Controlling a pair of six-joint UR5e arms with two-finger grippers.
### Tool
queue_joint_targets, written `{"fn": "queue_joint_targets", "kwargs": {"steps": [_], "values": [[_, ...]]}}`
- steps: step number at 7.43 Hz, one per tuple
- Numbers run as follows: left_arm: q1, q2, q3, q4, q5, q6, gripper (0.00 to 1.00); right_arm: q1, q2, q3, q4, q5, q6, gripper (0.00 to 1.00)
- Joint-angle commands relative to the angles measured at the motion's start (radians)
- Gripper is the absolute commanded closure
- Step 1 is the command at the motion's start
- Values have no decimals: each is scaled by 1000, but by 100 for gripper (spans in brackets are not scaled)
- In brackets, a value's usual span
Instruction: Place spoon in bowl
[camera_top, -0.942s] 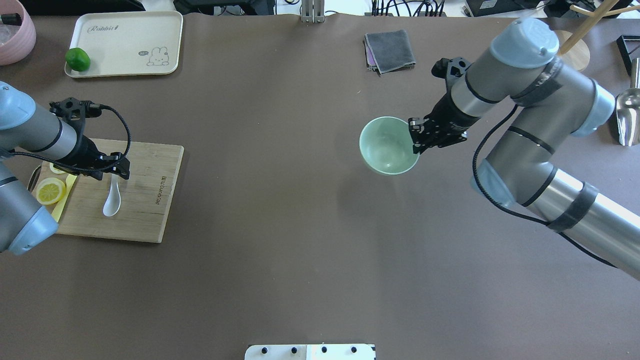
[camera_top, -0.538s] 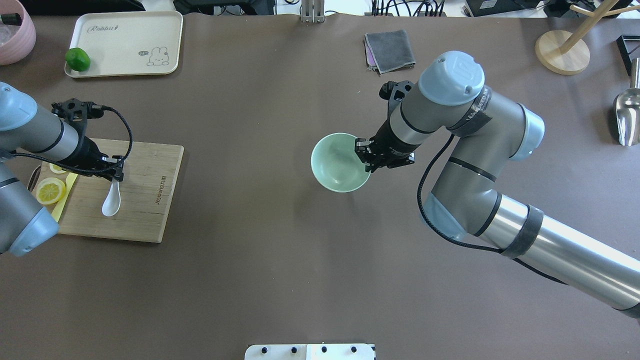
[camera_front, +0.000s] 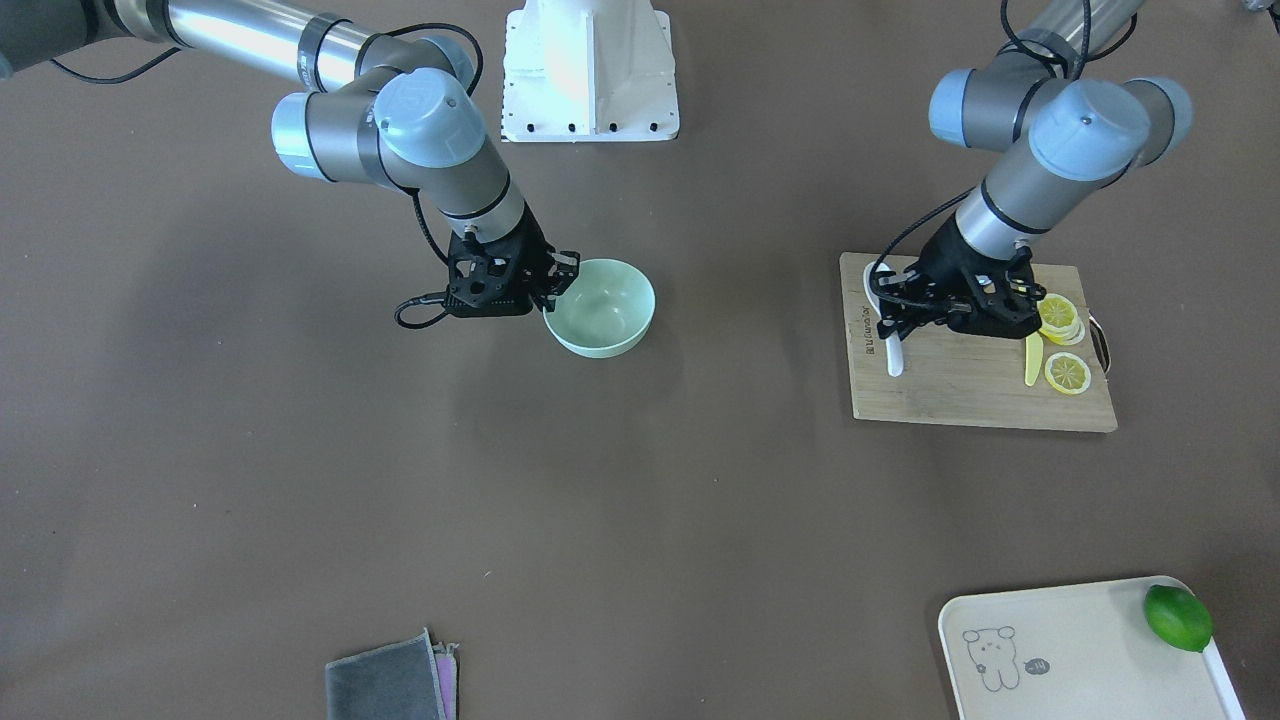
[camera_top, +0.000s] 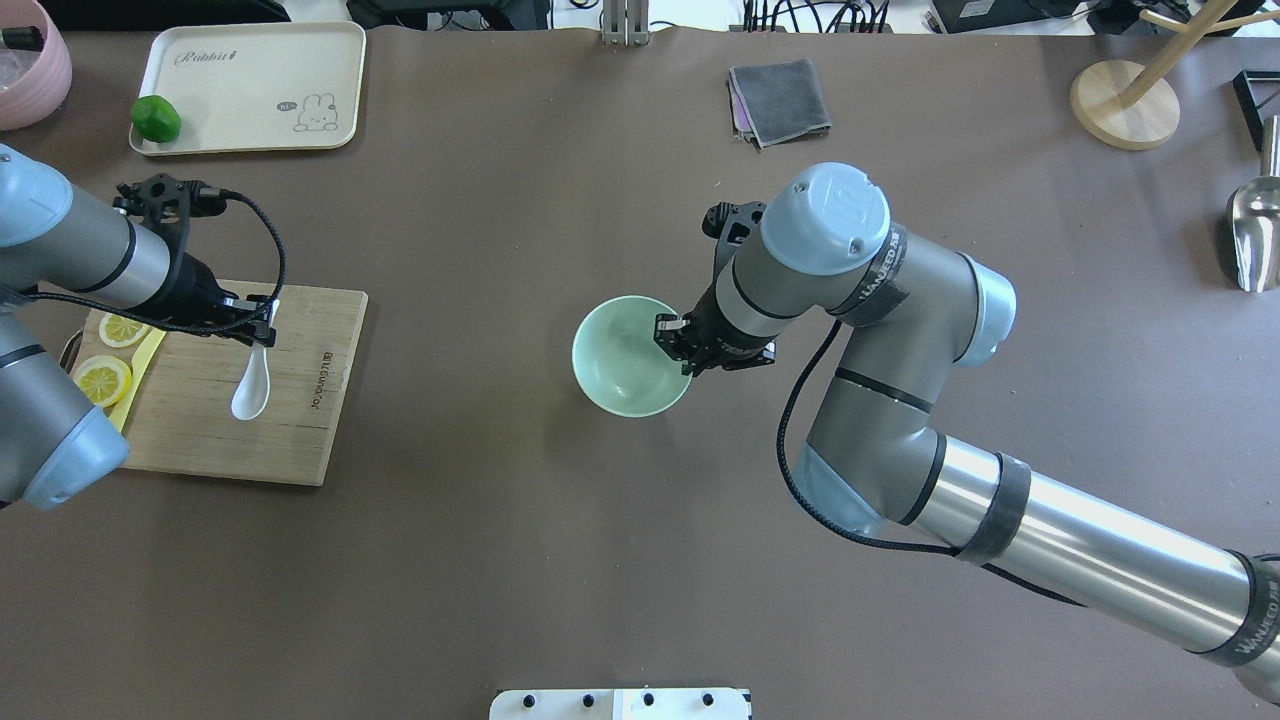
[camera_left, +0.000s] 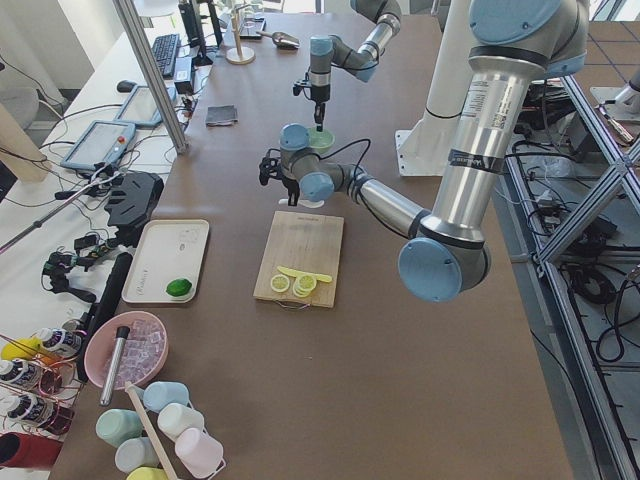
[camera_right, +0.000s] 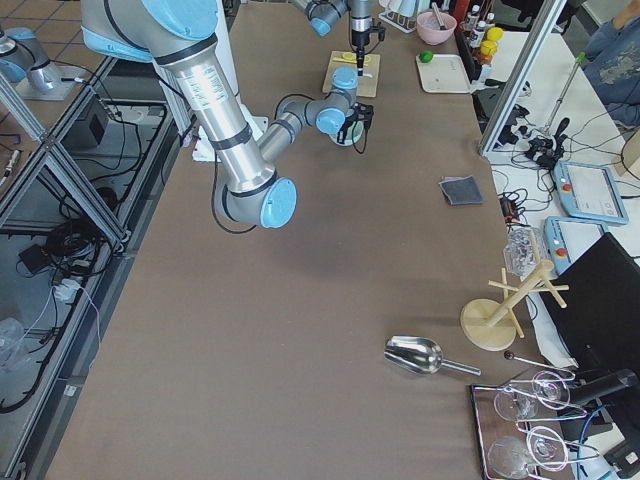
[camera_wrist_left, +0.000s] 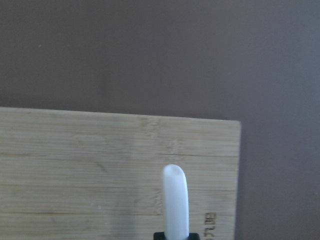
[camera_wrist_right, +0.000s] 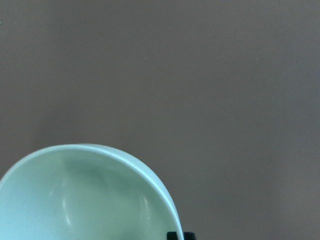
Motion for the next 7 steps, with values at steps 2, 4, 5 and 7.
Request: {"fn": "queue_joint_targets", "kwargs": {"steps": [2, 4, 5, 7], "values": [[112, -272, 70, 4, 12, -204, 100, 3, -94, 64, 144, -33, 3, 0], [185, -341, 105, -2, 110, -211, 100, 211, -310, 198, 230, 200, -125, 0], [201, -404, 159, -4, 133, -213, 100, 327, -375, 210, 230, 324, -212, 0], [223, -374, 221, -86, 232, -201, 2, 443, -457, 198, 230, 370, -319, 0]]}}
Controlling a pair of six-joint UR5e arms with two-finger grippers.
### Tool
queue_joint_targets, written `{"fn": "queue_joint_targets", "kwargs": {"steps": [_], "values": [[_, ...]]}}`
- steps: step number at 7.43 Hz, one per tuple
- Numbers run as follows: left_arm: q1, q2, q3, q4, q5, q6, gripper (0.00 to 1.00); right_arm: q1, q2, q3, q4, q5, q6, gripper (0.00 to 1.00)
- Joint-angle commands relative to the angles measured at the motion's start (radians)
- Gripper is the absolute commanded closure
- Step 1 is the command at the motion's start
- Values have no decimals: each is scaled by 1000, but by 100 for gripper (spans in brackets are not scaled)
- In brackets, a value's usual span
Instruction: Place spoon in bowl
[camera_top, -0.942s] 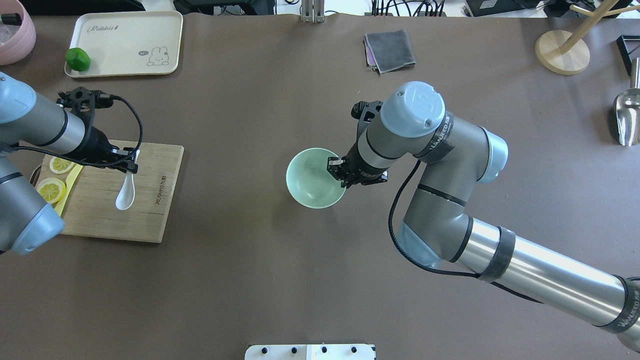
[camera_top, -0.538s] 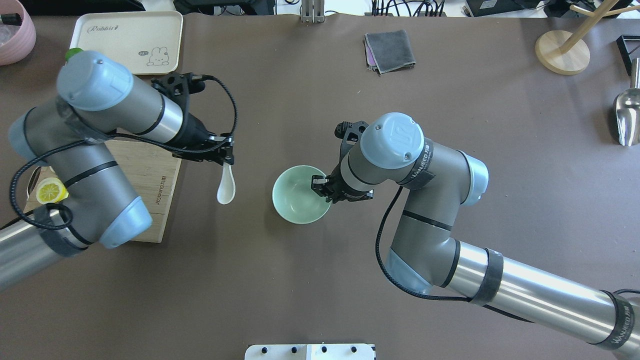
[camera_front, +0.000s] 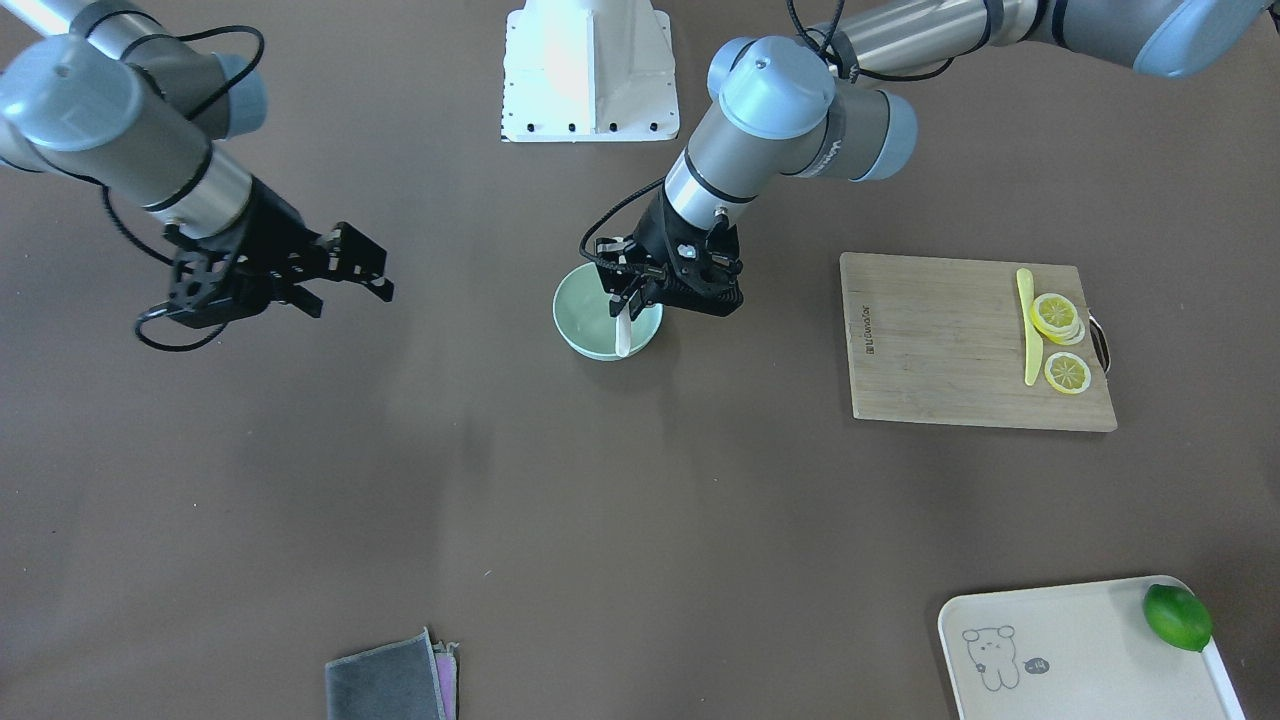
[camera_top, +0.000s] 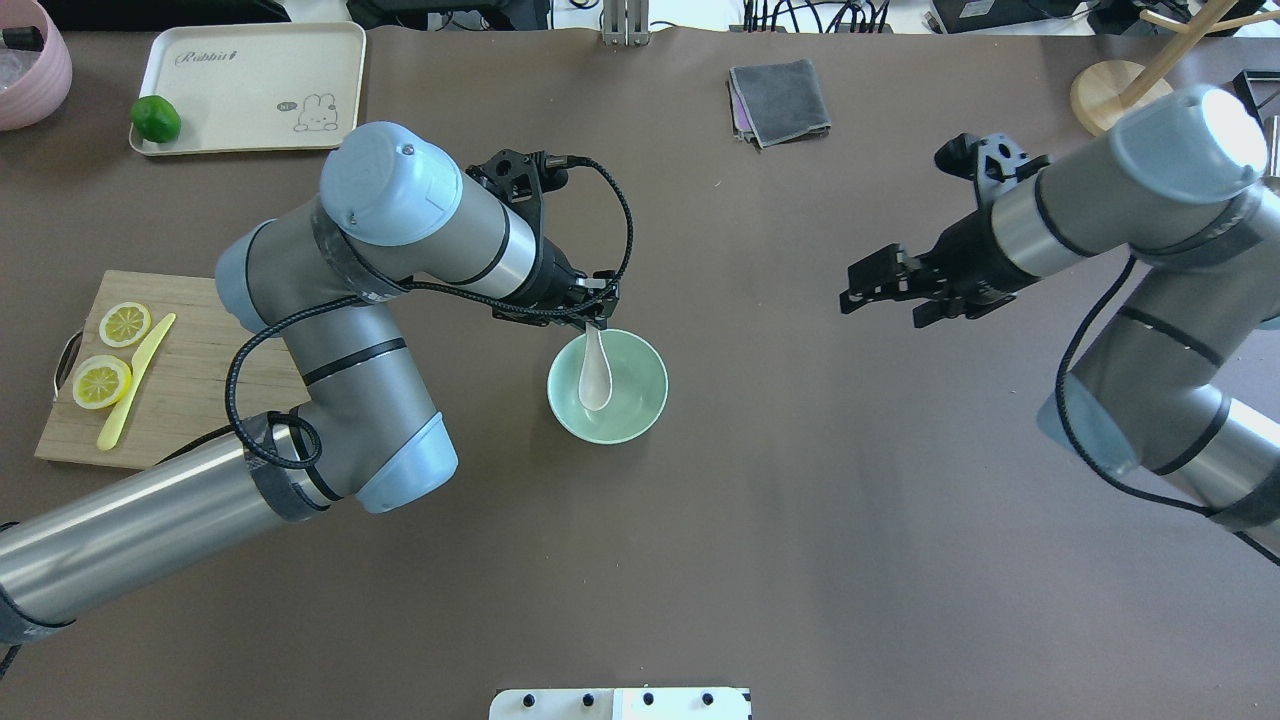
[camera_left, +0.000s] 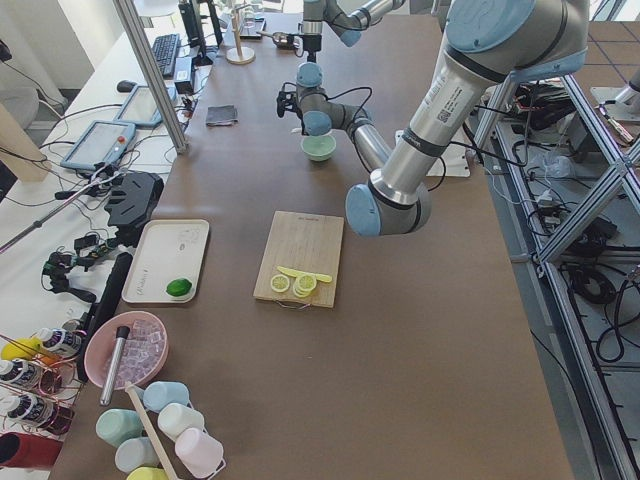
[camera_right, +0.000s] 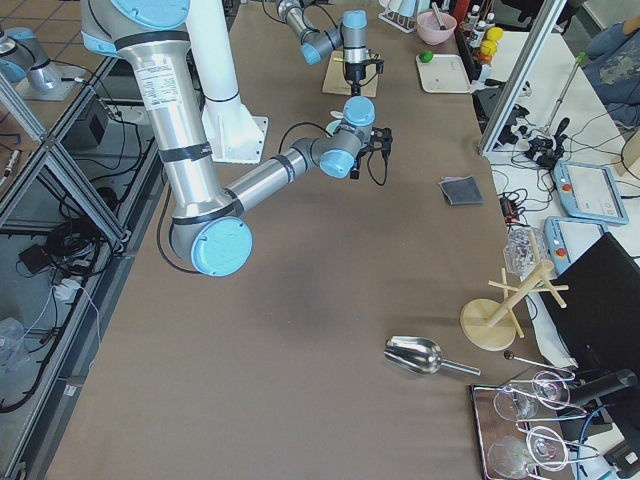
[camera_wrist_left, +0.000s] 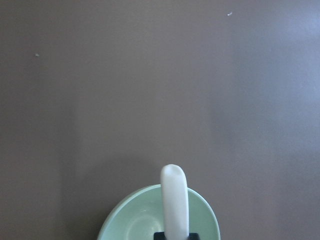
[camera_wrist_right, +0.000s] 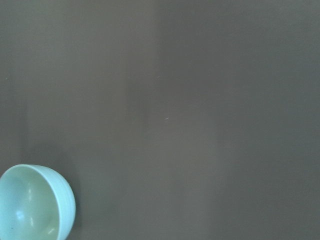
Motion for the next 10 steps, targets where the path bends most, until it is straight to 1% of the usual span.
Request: {"fn": "queue_joint_targets", "kwargs": {"steps": [1, 2, 3, 4, 5, 6, 7, 8, 9, 10], "values": [[10, 106, -49, -62, 68, 16, 2, 127, -68, -17, -12, 38, -143, 0], [-81, 189, -111, -53, -16, 122, 2, 197, -70, -67, -14, 87, -218, 0], [-202, 252, -113, -51, -145, 249, 2, 281, -72, -144, -14, 150, -337, 0], [-288, 312, -102, -34, -182, 363, 2, 353, -88, -219, -14, 166, -498, 0], [-356, 364, -98, 31, -190, 542, 2, 424, -88, -305, -18, 166, -651, 0], [-428, 407, -99, 138, -190, 751, 2, 473, -85, -383, -33, 157, -782, 0], [-511, 429, -99, 233, -190, 922, 2, 500, -82, -397, -100, 123, -890, 0], [-588, 459, -99, 292, -194, 1074, 2, 526, -78, -393, -192, 55, -1006, 0], [-661, 508, -93, 312, -251, 1142, 2, 550, -62, -399, -286, 20, -1133, 0], [-715, 557, -95, 310, -354, 1145, 2, 588, -55, -388, -372, 11, -1217, 0]]}}
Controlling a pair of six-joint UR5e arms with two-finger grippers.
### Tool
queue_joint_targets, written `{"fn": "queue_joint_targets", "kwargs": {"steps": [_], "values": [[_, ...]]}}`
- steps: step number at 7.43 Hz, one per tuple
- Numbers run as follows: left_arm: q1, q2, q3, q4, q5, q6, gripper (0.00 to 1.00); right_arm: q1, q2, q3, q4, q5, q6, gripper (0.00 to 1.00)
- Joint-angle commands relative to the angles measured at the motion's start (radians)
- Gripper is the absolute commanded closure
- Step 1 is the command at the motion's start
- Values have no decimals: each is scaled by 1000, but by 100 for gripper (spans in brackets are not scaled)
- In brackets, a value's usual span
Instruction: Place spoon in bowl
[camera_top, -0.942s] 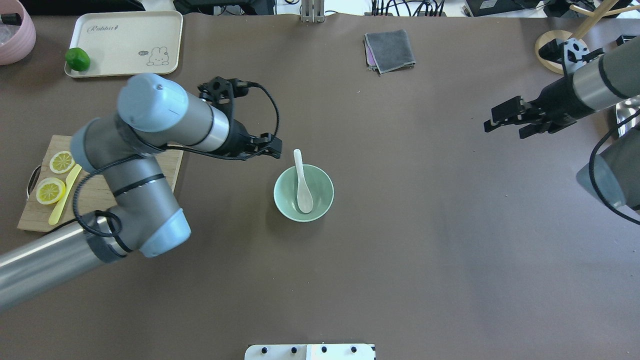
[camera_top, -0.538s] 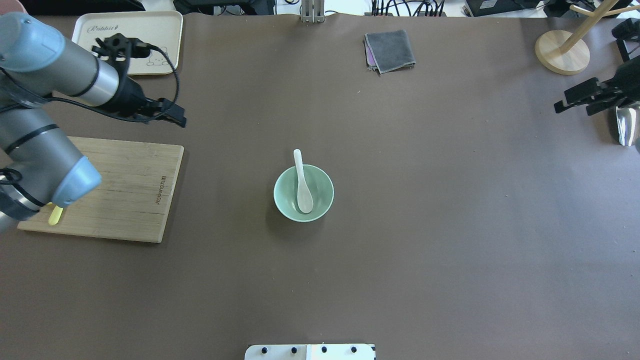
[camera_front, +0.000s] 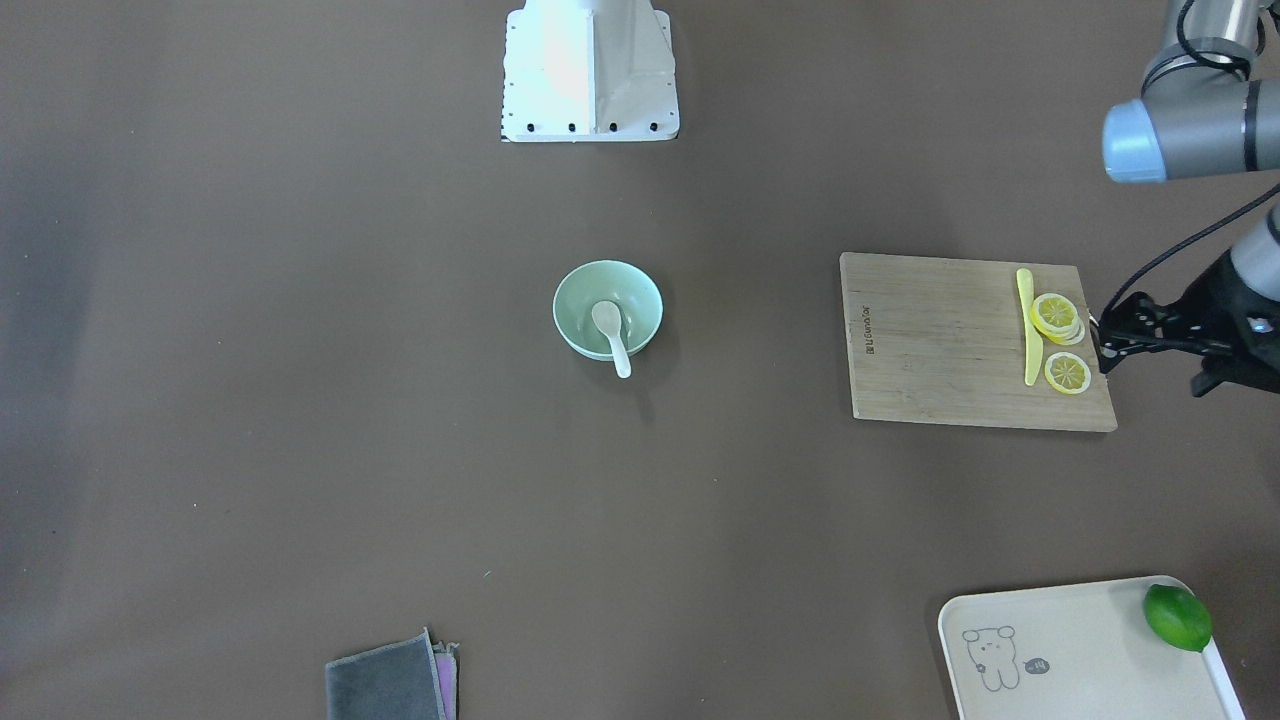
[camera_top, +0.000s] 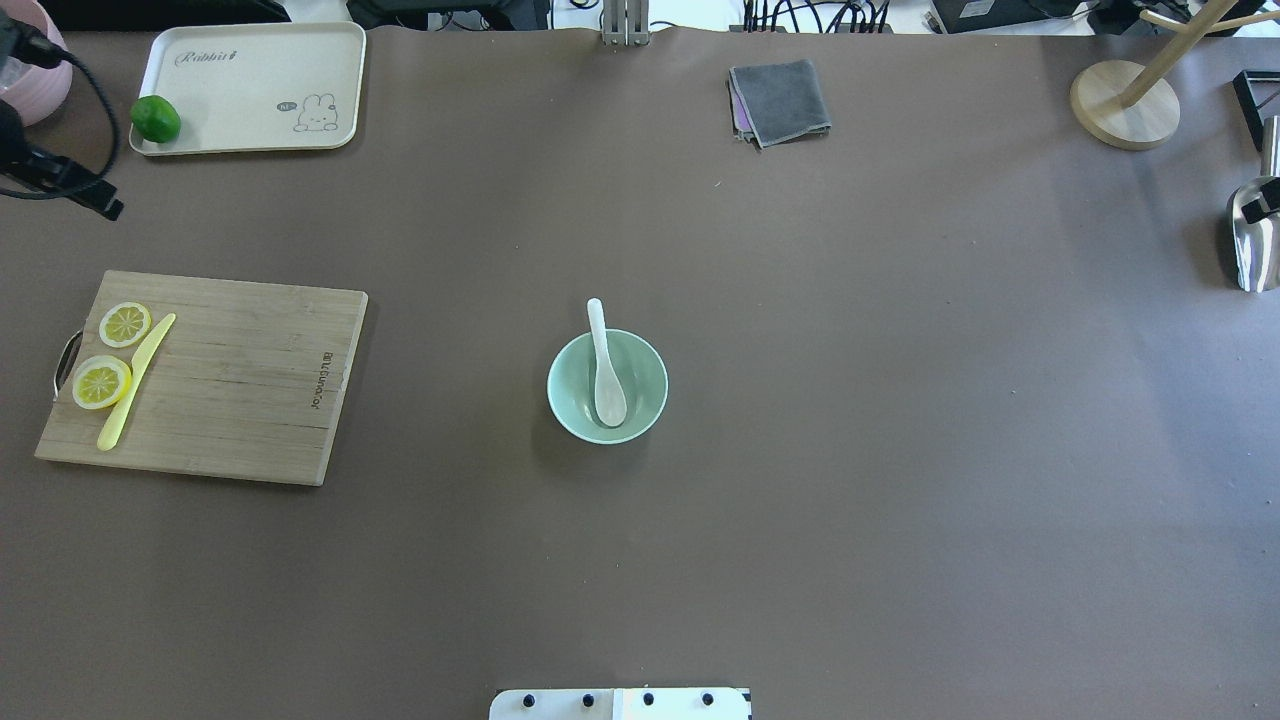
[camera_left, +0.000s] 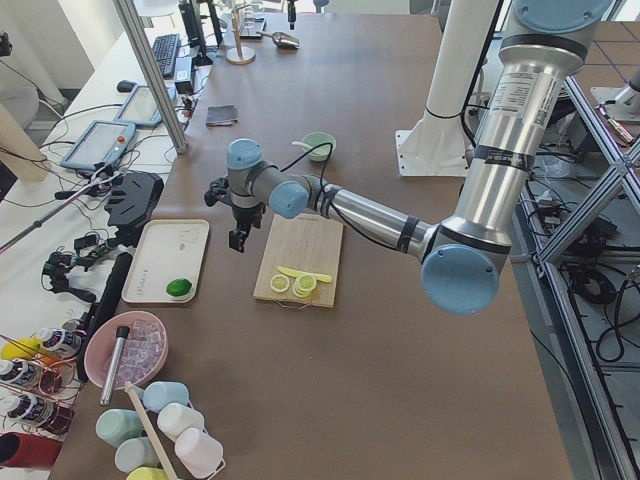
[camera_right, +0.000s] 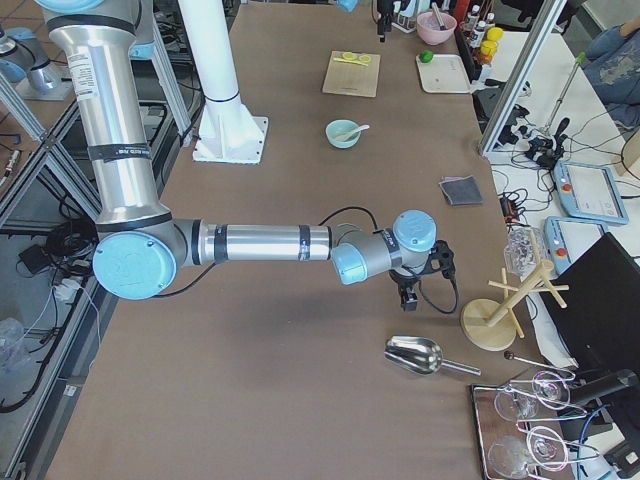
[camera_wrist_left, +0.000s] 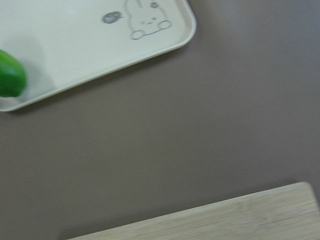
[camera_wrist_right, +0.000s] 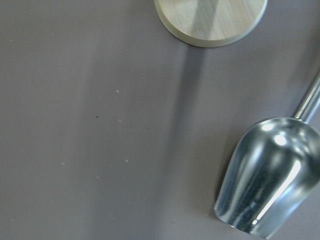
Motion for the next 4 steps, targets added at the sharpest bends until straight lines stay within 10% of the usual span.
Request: {"fn": "queue_joint_targets", "kwargs": {"steps": [1, 4], "values": [[-112, 84, -1, 22, -123, 57, 2, 57, 11, 7, -140, -39, -167, 0], [-214, 123, -7, 182, -117, 57, 2, 77, -40, 41, -144, -38, -167, 0]]}}
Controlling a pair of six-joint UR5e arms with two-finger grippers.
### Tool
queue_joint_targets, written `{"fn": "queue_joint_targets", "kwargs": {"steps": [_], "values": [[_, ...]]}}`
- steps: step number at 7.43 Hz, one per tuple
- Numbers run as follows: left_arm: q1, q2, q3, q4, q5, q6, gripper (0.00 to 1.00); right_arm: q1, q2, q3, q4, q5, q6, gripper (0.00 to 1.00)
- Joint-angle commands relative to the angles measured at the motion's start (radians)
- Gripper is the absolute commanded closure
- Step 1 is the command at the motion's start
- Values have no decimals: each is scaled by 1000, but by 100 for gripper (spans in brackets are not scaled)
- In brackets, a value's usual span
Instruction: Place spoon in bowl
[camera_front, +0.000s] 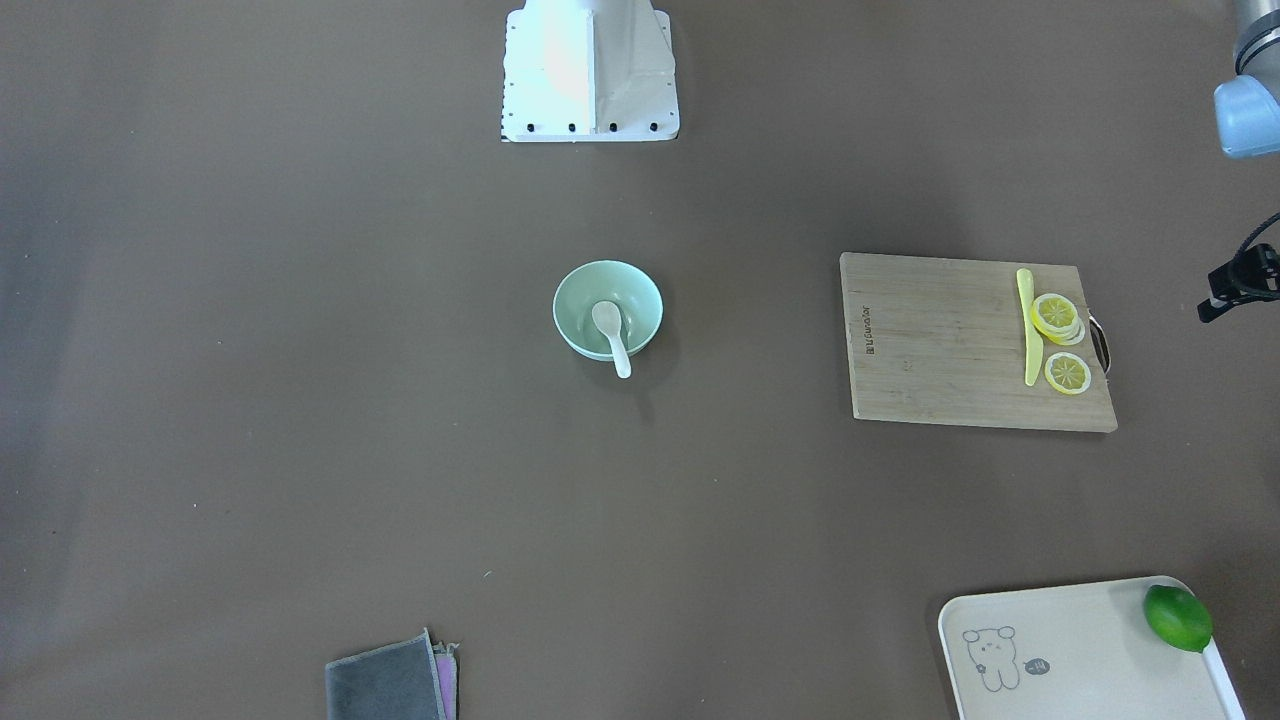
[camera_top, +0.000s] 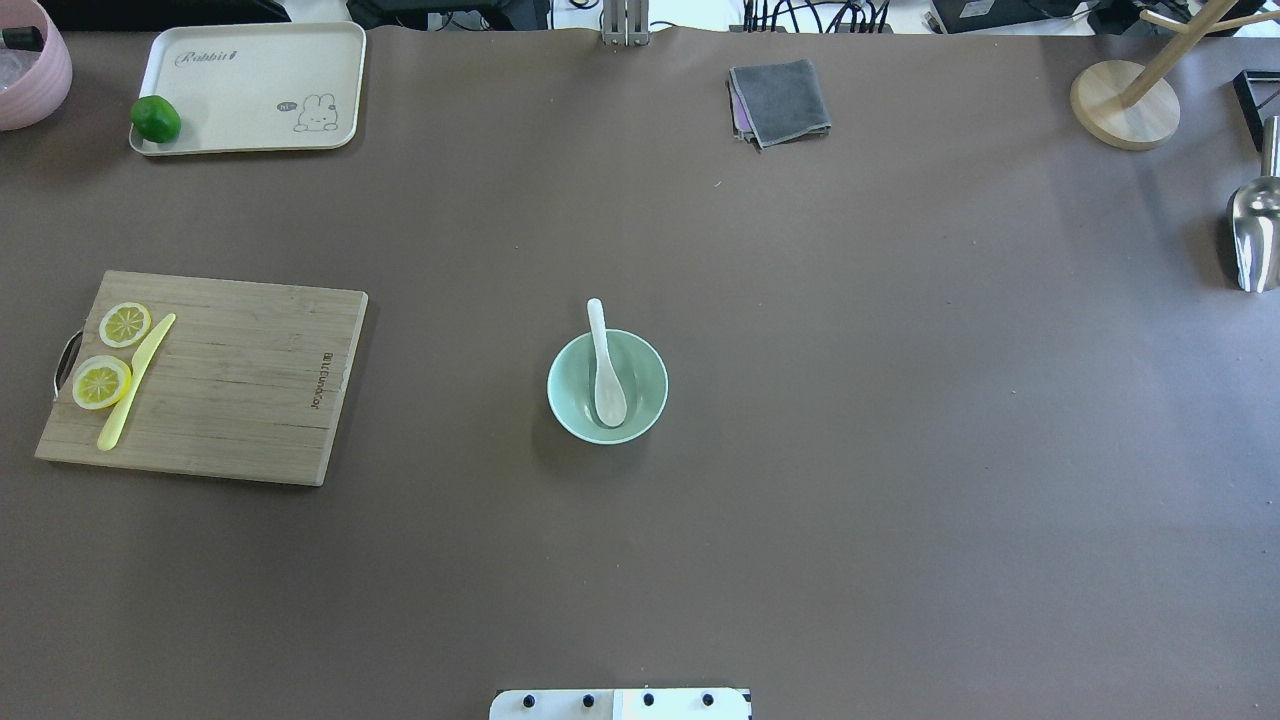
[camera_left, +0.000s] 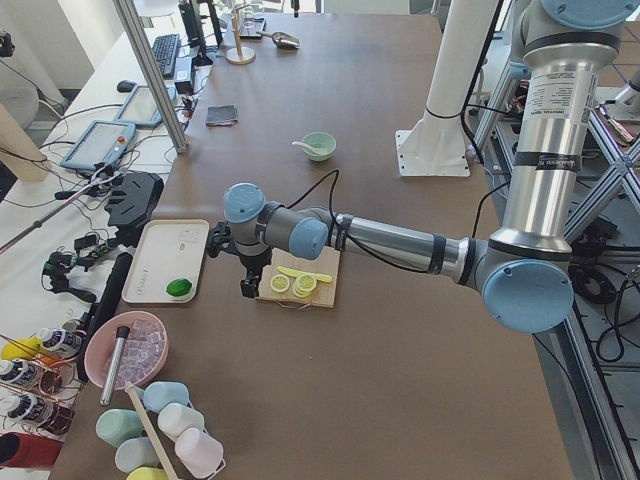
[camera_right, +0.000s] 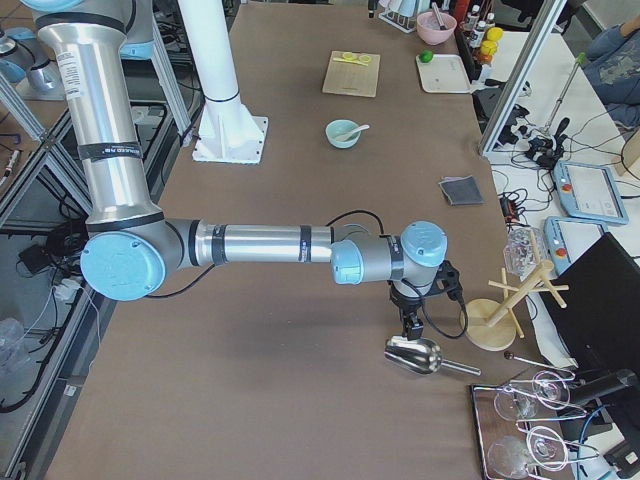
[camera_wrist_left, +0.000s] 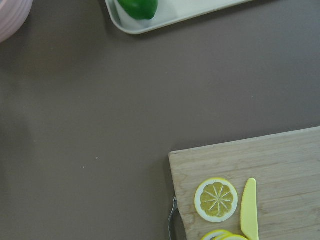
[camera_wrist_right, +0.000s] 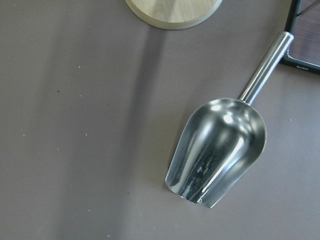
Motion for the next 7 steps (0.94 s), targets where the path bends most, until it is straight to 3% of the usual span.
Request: {"fn": "queue_joint_targets", "kwargs": {"steps": [1, 4, 7], "values": [[-89, -6, -19, 172, 4, 8, 2, 4, -18, 16, -16, 4, -3, 0], [-90, 53, -64, 176, 5, 6, 2, -1, -10, 17, -30, 9, -4, 0], [-86, 50, -66, 168, -8, 6, 2, 8, -32, 42, -16, 20, 14, 0]]}}
